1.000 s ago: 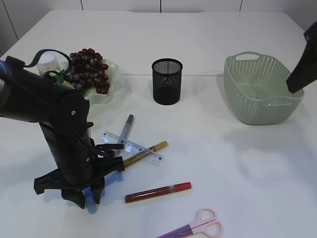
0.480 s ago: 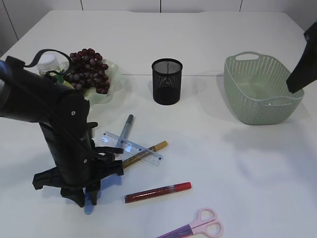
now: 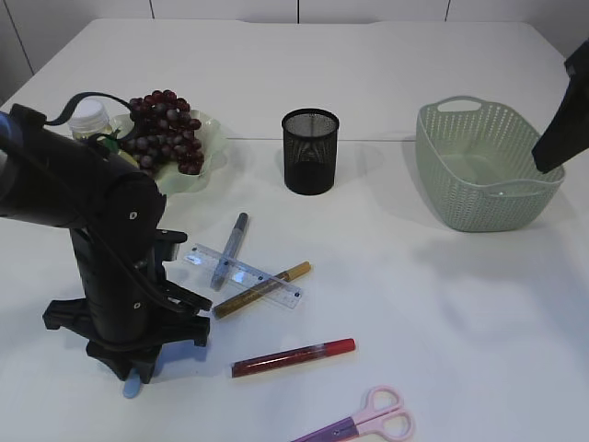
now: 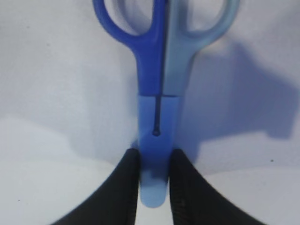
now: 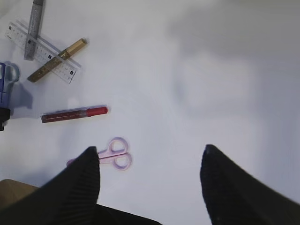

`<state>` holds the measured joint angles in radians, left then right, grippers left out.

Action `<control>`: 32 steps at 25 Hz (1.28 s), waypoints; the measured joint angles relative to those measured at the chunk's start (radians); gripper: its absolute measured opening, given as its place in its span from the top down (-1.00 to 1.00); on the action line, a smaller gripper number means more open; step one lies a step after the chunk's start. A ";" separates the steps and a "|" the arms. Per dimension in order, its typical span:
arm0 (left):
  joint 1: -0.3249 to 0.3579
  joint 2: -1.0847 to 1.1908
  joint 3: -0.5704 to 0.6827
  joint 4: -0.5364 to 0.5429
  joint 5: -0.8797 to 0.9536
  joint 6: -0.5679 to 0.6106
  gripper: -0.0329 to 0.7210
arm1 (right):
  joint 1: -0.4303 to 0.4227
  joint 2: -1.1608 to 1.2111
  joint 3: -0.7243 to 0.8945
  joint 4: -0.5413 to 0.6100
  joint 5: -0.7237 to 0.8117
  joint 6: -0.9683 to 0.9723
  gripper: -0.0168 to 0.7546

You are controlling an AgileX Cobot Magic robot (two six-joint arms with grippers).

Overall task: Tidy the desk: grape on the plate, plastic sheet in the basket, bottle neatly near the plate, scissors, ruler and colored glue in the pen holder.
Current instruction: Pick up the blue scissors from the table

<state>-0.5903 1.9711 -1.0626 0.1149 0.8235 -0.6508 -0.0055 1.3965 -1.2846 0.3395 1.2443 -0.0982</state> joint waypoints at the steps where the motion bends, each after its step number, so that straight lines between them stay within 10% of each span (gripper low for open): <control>1: 0.000 0.000 0.000 0.000 0.000 0.002 0.54 | 0.000 0.000 0.000 0.000 0.000 0.000 -0.40; 32: 0.000 0.000 0.000 -0.115 -0.043 0.153 0.48 | 0.000 0.000 0.000 0.000 0.000 0.000 -0.40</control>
<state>-0.5903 1.9711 -1.0626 0.0000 0.7809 -0.4982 -0.0055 1.3965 -1.2846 0.3395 1.2443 -0.0982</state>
